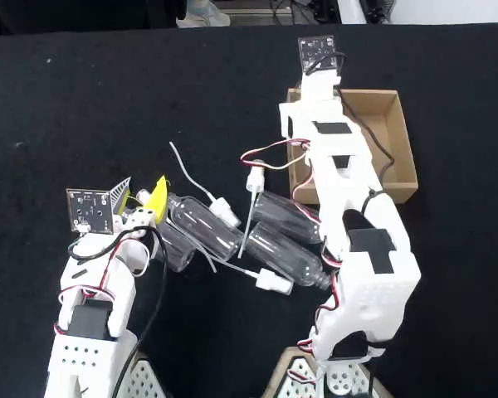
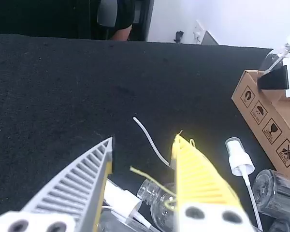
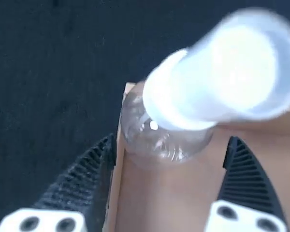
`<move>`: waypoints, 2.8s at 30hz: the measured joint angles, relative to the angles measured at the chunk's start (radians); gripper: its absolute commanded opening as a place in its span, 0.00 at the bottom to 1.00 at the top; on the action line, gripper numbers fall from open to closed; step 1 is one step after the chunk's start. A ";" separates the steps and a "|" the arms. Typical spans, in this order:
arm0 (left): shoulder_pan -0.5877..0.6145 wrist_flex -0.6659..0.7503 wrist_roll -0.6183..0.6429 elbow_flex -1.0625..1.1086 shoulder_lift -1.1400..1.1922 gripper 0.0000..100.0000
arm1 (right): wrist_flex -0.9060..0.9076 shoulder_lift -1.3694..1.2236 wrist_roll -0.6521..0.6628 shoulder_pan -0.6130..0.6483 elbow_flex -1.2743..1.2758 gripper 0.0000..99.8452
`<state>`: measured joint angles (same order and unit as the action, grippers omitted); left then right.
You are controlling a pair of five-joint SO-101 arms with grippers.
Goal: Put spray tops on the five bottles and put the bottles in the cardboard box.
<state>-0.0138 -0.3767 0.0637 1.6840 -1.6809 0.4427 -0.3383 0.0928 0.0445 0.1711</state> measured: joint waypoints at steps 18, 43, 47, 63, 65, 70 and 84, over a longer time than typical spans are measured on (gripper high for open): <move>0.000 0.000 0.000 0.000 0.000 0.19 | 0.509 0.287 0.002 0.000 0.000 0.17; 0.000 0.000 0.000 0.000 0.000 0.19 | 1.042 0.790 0.305 0.321 0.354 0.17; 0.063 0.000 0.000 0.000 0.000 0.19 | 0.962 0.885 0.295 0.419 0.416 0.17; 0.543 0.000 0.333 -0.063 0.000 0.19 | 0.512 0.807 0.068 0.833 0.485 0.17; 0.566 0.000 0.342 -0.071 0.000 0.19 | 0.453 0.741 0.035 0.833 0.483 0.17; 0.580 0.000 0.350 -0.074 0.000 0.19 | 0.351 0.557 -0.012 0.847 0.483 0.17; 0.578 0.000 0.350 -0.074 0.000 0.19 | 0.354 0.272 -0.020 0.882 0.358 0.27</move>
<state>0.5646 -0.3767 0.4135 1.6103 -1.6809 0.7971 -0.0667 0.0729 0.9268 0.5286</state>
